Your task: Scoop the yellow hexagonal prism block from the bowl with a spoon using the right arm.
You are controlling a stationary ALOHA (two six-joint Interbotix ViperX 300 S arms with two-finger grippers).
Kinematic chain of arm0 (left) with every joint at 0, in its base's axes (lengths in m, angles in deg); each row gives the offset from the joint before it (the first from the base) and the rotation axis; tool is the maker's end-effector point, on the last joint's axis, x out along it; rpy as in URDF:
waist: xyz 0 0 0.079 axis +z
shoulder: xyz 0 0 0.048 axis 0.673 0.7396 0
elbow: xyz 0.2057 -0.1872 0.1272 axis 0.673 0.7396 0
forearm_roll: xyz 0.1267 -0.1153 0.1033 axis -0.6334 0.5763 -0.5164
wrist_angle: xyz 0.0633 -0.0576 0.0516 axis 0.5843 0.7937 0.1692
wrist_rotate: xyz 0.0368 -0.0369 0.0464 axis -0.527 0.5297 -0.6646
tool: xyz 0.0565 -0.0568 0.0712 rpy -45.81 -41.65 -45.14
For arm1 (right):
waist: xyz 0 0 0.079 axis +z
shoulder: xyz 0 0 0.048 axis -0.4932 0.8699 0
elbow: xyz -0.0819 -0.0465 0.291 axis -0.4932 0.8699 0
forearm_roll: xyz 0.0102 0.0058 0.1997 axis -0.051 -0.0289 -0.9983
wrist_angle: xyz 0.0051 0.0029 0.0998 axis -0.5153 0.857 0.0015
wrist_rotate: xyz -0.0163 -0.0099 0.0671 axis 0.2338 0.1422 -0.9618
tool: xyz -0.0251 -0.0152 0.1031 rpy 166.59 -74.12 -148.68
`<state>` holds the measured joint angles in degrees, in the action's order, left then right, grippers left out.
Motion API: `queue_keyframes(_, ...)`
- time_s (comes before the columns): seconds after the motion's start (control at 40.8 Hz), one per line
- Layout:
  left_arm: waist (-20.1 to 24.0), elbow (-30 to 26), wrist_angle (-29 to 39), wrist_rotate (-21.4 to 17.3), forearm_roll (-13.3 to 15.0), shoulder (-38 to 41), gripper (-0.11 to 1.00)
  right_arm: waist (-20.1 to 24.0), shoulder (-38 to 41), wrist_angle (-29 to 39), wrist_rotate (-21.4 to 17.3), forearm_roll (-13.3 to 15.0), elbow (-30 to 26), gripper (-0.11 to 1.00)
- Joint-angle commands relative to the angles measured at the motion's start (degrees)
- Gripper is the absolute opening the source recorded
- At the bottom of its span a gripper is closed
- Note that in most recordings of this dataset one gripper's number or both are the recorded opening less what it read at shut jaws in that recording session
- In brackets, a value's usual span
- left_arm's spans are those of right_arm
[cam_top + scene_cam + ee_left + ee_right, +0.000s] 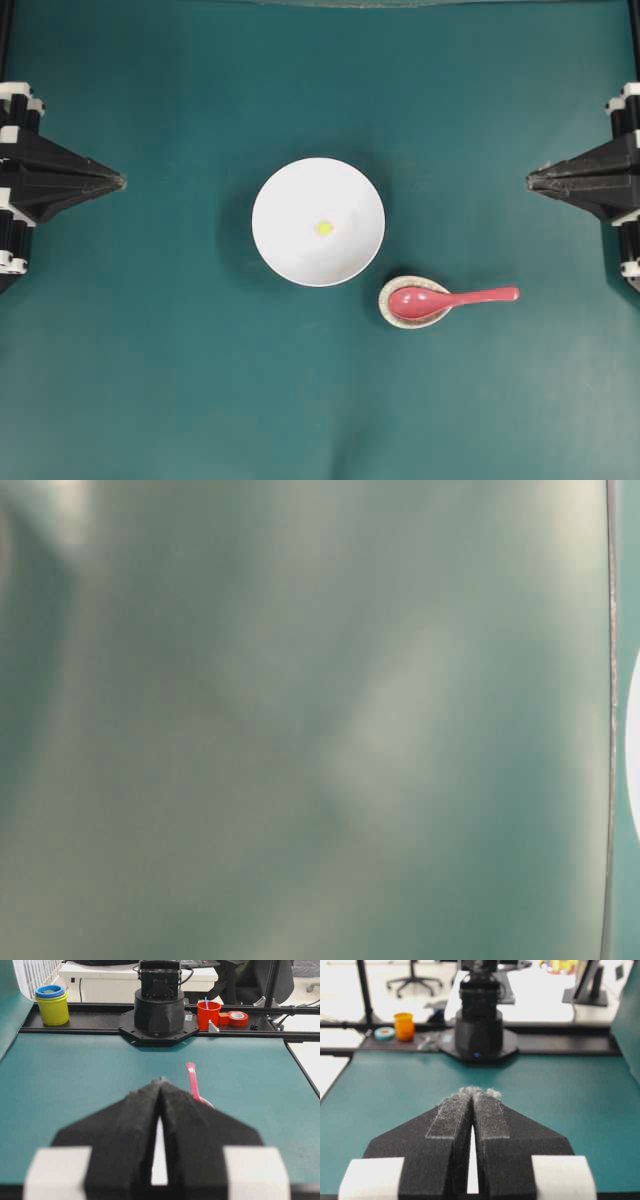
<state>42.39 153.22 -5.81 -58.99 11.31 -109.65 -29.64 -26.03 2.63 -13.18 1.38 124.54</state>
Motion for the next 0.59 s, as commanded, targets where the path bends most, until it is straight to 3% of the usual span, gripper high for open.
queue_keyframes(0.0,0.1,-2.2,2.0,-0.3,-0.7,0.1,-0.01,-0.4,0.4,-0.1,0.1,-0.1,-1.1,-0.02)
queue_keyframes(0.564,0.1,-2.5,4.0,-0.2,-0.7,0.1,-0.01,-0.4,1.1,10.3,-0.3,-0.4,-5.0,-0.01)
